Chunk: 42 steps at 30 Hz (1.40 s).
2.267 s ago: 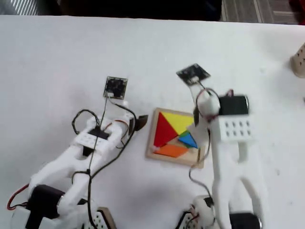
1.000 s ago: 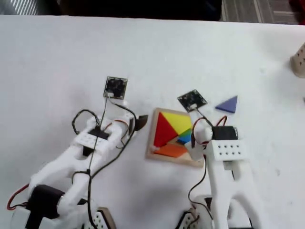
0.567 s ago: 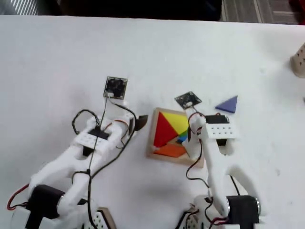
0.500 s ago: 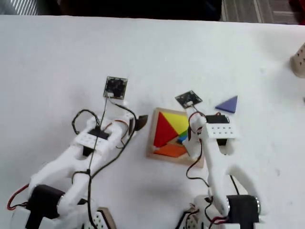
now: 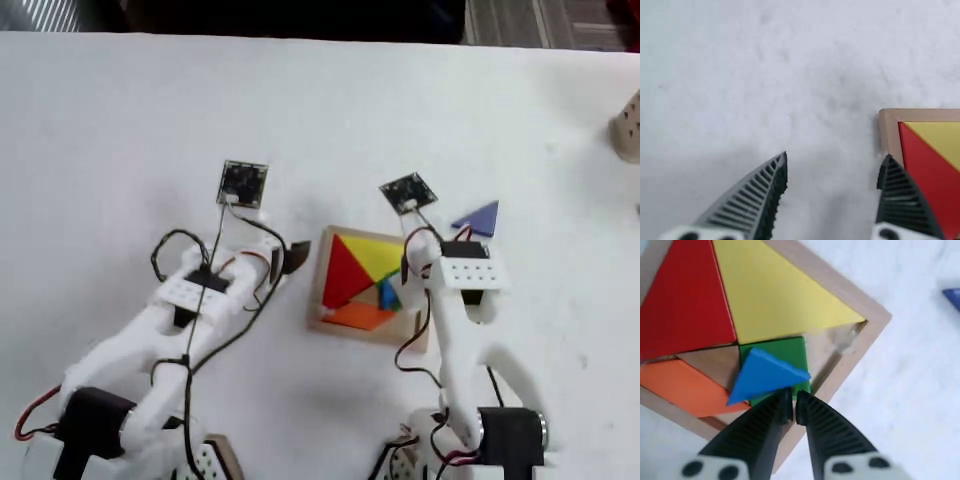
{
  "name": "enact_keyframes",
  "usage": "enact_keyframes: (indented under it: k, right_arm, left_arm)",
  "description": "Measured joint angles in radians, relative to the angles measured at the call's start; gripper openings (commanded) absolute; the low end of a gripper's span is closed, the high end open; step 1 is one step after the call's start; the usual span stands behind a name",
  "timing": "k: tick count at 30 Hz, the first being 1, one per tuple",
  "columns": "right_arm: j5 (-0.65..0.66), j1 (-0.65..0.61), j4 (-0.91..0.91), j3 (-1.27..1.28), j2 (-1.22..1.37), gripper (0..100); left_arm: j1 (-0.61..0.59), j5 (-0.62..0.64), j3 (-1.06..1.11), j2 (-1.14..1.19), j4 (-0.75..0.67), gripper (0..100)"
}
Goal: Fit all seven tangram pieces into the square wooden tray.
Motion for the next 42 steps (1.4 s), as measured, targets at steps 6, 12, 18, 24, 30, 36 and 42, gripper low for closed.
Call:
enact_keyframes:
  k: [6,12,18,24,30,36,42]
  right_arm:
    - [-0.037,0.0,-0.009,-0.052,0.028,2.4]
    - [-0.046,-0.005,0.026,-0.16,0.124,1.9]
    - [-0.098,-0.005,0.199,-0.233,0.054,1.9]
    - [-0.098,-0.011,0.222,-0.135,-0.028,1.9]
    - [-0.089,-0.075,0.15,0.006,-0.037,1.9]
    - [-0.089,-0.091,0.132,0.012,-0.038,1.9]
    - [-0.112,-0.149,0.203,0.008,-0.092,1.9]
  left_arm:
    - [0.0,0.0,0.0,0.0,0.0,29]
    - [0.0,0.0,0.0,0.0,0.0,29]
    - [0.0,0.0,0.0,0.0,0.0,29]
    - [0.0,0.0,0.0,0.0,0.0,29]
    - [0.0,0.0,0.0,0.0,0.0,29]
    - [0.0,0.0,0.0,0.0,0.0,29]
    - [0.0,0.0,0.0,0.0,0.0,29]
